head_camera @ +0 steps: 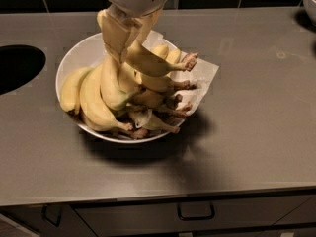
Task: Pick banana from white bowl
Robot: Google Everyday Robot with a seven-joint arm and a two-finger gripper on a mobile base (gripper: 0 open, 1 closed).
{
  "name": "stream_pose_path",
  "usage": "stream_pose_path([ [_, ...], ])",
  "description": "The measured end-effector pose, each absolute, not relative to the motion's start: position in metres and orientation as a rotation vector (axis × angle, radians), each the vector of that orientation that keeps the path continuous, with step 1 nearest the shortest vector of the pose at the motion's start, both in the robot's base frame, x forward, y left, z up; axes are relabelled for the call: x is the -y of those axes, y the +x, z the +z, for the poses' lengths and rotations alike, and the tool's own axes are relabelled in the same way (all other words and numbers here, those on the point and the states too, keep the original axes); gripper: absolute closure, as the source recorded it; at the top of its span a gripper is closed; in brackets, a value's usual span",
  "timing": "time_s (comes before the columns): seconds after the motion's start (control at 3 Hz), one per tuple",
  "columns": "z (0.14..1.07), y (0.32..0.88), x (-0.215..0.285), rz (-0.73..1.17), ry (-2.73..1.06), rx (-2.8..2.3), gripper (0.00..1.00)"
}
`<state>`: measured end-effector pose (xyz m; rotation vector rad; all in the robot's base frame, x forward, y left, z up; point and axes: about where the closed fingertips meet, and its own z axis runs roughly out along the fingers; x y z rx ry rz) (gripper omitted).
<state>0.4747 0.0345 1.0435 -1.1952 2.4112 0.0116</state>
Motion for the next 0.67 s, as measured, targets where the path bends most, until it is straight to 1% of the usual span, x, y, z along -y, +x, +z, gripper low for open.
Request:
stream_pose_path([
  [0.67,1.082,0.456,-0.039,-0.011,-1.184,-2.305,1.0],
])
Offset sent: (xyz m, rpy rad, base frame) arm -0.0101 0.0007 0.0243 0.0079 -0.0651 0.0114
